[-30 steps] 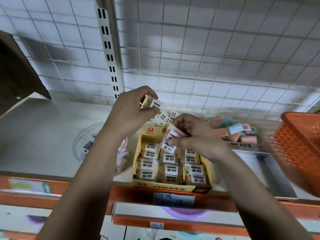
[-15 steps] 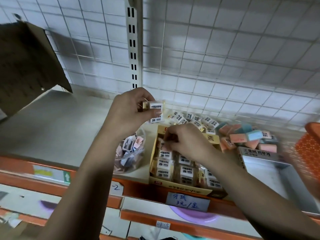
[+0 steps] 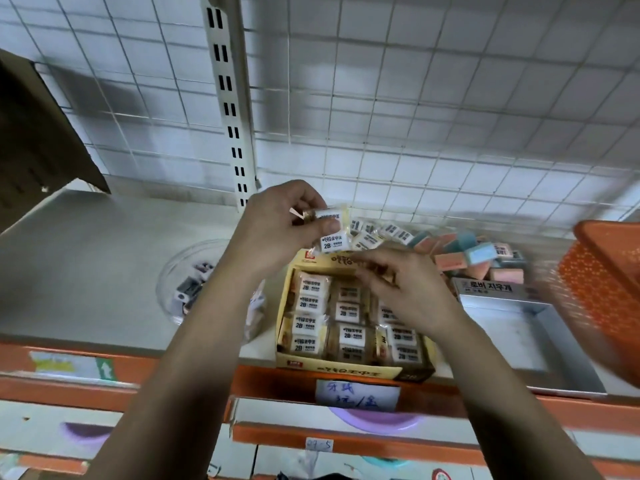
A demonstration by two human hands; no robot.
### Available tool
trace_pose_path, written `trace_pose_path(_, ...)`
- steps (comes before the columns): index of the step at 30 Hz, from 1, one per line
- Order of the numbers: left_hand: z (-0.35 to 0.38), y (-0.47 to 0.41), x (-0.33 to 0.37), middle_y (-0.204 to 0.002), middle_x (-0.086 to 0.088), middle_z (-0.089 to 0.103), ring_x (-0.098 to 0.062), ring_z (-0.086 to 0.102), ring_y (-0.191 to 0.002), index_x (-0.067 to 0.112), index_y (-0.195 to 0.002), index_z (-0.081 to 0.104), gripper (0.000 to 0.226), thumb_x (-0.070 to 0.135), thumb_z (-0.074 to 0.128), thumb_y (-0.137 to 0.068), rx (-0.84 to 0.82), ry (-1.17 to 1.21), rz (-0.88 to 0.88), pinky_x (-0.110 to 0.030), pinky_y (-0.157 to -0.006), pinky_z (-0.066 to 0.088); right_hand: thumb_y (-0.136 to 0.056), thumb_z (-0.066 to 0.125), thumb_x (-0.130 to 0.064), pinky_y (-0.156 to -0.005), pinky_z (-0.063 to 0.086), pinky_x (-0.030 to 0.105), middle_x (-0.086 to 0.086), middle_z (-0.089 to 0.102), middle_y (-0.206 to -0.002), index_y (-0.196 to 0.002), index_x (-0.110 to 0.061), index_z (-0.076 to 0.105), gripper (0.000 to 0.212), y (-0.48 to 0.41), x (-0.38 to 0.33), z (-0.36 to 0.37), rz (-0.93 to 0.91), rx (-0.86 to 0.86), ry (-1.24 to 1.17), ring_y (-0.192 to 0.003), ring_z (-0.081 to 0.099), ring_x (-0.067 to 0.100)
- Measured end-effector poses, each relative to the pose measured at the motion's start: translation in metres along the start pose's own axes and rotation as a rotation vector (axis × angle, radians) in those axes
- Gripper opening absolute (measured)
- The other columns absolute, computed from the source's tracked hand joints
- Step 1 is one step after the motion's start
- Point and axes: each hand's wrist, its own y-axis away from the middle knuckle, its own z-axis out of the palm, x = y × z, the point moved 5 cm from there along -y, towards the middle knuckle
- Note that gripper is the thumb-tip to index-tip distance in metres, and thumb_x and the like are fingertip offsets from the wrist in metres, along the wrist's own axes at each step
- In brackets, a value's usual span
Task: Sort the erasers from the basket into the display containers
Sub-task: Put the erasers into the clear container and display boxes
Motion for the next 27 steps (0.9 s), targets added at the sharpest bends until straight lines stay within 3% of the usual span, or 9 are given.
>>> trace_pose_path(4, 0.036, -0.004, -0.001, -0.093, 0.004, 0.063, -0.018, 0.070, -0.078, 0.027, -0.086, 0.063, 0.023, 0.027, 0.083, -0.074, -0.159, -0.101, -0.015, -0.047, -0.080, 0.056, -0.085, 0.069, -0.003, -0.079, 0.044, 0.007, -0.003, 0.070, -0.095, -0.100, -0.012, 0.075, 0.018, 0.024, 0.032, -0.025, 0.064, 0.250, 0.007, -0.087, 0.059, 0.003)
trace_pose_path(8, 0.076, -0.004, 0.001, -0.097, 0.006, 0.060, -0.018, 0.070, -0.080, 0.025, -0.093, 0.062, 0.022, 0.019, 0.078, -0.079, -0.402, -0.191, -0.048, -0.044, -0.081, 0.058, -0.085, 0.071, -0.007, -0.079, 0.052, 0.023, -0.005, 0.071, -0.099, -0.101, -0.015, 0.075, 0.018, 0.043, 0.054, -0.034, 0.137, 0.275, 0.008, -0.089, 0.062, 0.003)
trace_pose_path(11, 0.097, -0.001, -0.004, -0.098, 0.003, 0.061, -0.018, 0.072, -0.074, 0.021, -0.095, 0.061, 0.022, 0.015, 0.076, -0.081, -0.514, -0.182, -0.108, -0.042, -0.076, 0.060, -0.083, 0.070, -0.002, -0.074, 0.046, 0.009, -0.012, 0.071, -0.094, -0.098, -0.014, 0.076, 0.020, 0.048, 0.055, -0.032, 0.095, 0.239, -0.009, -0.087, 0.060, -0.006)
trace_pose_path(15, 0.109, 0.003, -0.010, -0.098, -0.001, 0.058, -0.020, 0.072, -0.080, 0.017, -0.096, 0.062, 0.022, 0.012, 0.077, -0.080, -0.557, -0.152, -0.164, -0.042, -0.074, 0.061, -0.083, 0.068, 0.000, -0.066, 0.049, 0.018, -0.007, 0.073, -0.085, -0.093, -0.015, 0.076, 0.019, 0.049, 0.059, -0.030, 0.113, 0.241, -0.030, -0.078, 0.063, 0.005)
trace_pose_path(20, 0.118, 0.007, -0.006, -0.090, 0.006, 0.062, -0.012, 0.071, -0.067, 0.021, -0.093, 0.062, 0.023, 0.016, 0.079, -0.078, -0.551, -0.252, -0.085, -0.035, -0.070, 0.060, -0.083, 0.068, 0.000, -0.065, 0.045, 0.012, -0.005, 0.072, -0.084, -0.093, -0.013, 0.076, 0.018, 0.048, 0.059, -0.029, 0.125, 0.239, -0.041, -0.079, 0.061, 0.007)
trace_pose_path(22, 0.121, 0.008, -0.004, -0.082, 0.011, 0.059, -0.007, 0.064, -0.061, 0.020, -0.092, 0.063, 0.021, 0.019, 0.079, -0.078, -0.542, -0.325, -0.027, -0.030, -0.065, 0.055, -0.083, 0.068, -0.001, -0.064, 0.046, 0.015, -0.004, 0.072, -0.083, -0.092, -0.013, 0.076, 0.017, 0.047, 0.061, -0.028, 0.134, 0.237, -0.039, -0.076, 0.061, 0.008)
trace_pose_path(25, 0.121, 0.006, -0.002, -0.071, 0.015, 0.054, -0.005, 0.057, -0.069, 0.022, -0.093, 0.063, 0.023, 0.030, 0.078, -0.078, -0.533, -0.519, 0.068, -0.030, -0.075, 0.049, -0.084, 0.068, -0.003, -0.066, 0.049, 0.022, -0.006, 0.072, -0.084, -0.093, -0.014, 0.076, 0.017, 0.047, 0.063, -0.026, 0.142, 0.229, -0.043, -0.075, 0.062, 0.008)
trace_pose_path(27, 0.120, 0.005, -0.001, -0.069, 0.016, 0.051, -0.004, 0.053, -0.070, 0.025, -0.097, 0.062, 0.028, 0.040, 0.076, -0.078, -0.519, -0.628, 0.104, -0.028, -0.071, 0.044, -0.085, 0.068, -0.004, -0.066, 0.051, 0.025, -0.007, 0.072, -0.084, -0.093, -0.016, 0.076, 0.017, 0.047, 0.063, -0.026, 0.135, 0.225, -0.042, -0.076, 0.063, 0.008)
